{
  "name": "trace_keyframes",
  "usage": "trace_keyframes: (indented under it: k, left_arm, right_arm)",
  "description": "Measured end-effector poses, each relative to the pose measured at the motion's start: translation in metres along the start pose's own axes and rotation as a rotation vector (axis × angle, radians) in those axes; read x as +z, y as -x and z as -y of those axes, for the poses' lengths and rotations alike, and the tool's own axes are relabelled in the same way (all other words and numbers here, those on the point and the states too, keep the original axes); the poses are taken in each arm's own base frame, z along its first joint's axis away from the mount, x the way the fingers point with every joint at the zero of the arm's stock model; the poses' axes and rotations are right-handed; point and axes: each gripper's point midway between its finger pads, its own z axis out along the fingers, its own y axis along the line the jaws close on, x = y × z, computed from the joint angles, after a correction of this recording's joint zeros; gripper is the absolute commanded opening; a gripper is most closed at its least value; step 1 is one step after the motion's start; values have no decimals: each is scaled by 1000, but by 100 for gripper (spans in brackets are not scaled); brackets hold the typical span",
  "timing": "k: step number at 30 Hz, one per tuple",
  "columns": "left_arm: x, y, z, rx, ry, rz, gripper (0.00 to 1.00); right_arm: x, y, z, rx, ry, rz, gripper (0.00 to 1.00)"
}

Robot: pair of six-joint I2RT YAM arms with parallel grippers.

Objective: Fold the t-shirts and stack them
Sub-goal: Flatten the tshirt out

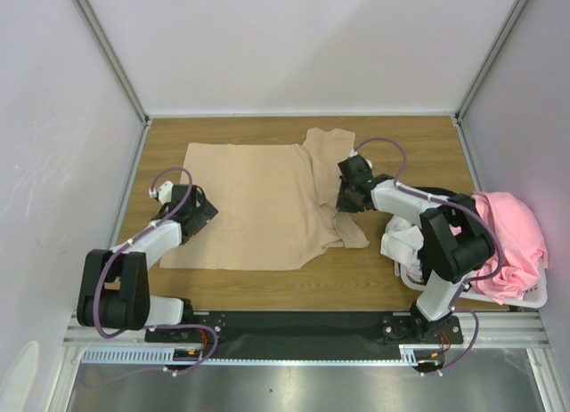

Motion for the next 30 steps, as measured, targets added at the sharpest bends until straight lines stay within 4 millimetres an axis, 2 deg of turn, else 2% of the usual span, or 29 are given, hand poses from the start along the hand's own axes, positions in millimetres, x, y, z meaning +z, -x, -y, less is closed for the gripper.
trace_keyframes:
  k: [7,13,22,25,30]
  left_arm:
    - [3,4,3,-26,-9,10,95]
    - [3,5,2,-44,-3,15,96]
    - [4,11,-4,-102,17,30,97]
    - [5,13,-6,-114,21,33,97]
    - [4,13,-7,-126,25,36,97]
  right_arm:
    - [-14,37,40,26,-69,84,0]
    - [-15,43,59,0,-118,90,0]
    - [-17,59,109,25,-233,106,0]
    - [-17,68,114,22,-248,113,0]
    - [-10,80,110,-2,-246,111,0]
